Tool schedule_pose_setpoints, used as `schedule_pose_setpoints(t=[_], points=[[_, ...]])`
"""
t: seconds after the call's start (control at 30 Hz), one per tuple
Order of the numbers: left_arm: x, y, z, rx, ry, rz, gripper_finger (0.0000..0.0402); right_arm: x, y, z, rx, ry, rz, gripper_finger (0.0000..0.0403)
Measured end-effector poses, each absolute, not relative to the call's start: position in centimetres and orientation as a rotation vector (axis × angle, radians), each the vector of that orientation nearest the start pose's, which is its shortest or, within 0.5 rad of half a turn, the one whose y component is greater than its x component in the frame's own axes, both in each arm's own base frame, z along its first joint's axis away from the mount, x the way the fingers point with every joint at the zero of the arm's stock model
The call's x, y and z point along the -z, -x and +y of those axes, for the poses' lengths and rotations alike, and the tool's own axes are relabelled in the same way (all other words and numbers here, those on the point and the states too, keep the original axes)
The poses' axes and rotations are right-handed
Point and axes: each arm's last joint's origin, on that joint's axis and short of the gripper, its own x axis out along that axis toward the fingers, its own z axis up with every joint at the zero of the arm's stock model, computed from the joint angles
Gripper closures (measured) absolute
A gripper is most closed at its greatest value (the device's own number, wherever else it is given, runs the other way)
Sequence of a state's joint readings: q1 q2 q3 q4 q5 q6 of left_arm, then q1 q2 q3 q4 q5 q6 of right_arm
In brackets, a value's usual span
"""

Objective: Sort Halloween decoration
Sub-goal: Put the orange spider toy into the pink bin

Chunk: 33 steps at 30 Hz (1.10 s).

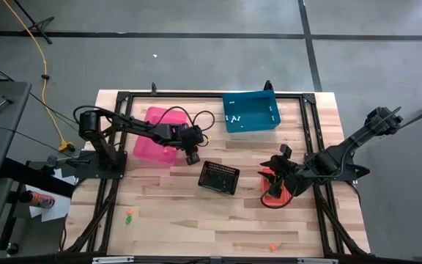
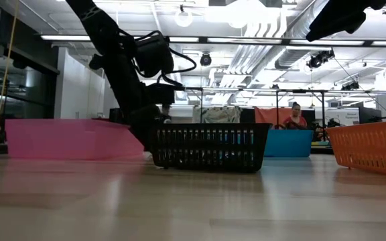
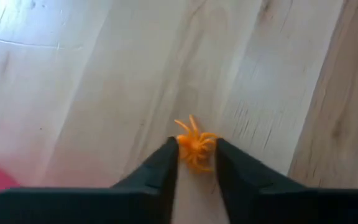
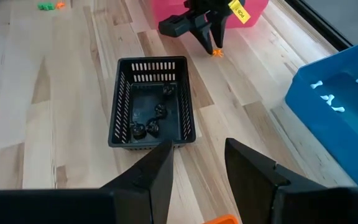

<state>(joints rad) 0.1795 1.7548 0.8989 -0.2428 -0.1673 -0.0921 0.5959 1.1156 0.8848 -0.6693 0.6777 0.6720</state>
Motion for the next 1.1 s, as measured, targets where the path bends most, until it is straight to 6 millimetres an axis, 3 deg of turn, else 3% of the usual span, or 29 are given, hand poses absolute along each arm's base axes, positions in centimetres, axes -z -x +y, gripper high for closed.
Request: schedule_pose_setpoints(t=[0.1, 0.17, 0.5, 0.8, 1.1], points=[[-13.2, -31.2, 6.2, -0.352, 0.074, 1.092, 0.0371, -27.2, -18.6, 10.4, 0.307, -0.107, 0.65, 0.0263], [-13.2, -31.2, 6.2, -0.352, 0.074, 1.092, 0.0393, -27.2, -18.6, 10.4, 0.307, -0.107, 0.65, 0.0263], [-13.9, -31.1, 5.9, -0.338, 0.063, 1.078, 0.0401, -27.2, -18.6, 10.4, 0.307, -0.106, 0.65, 0.0263], [-14.9, -32.1, 5.1, -0.234, -0.001, 1.081, 0.0373, -27.2, -18.6, 10.4, 0.313, -0.099, 0.649, 0.0263], [-18.7, -33.7, 5.3, -0.132, -0.076, 1.134, 0.0269, -27.2, -18.6, 10.3, 0.319, -0.089, 0.644, 0.0263]])
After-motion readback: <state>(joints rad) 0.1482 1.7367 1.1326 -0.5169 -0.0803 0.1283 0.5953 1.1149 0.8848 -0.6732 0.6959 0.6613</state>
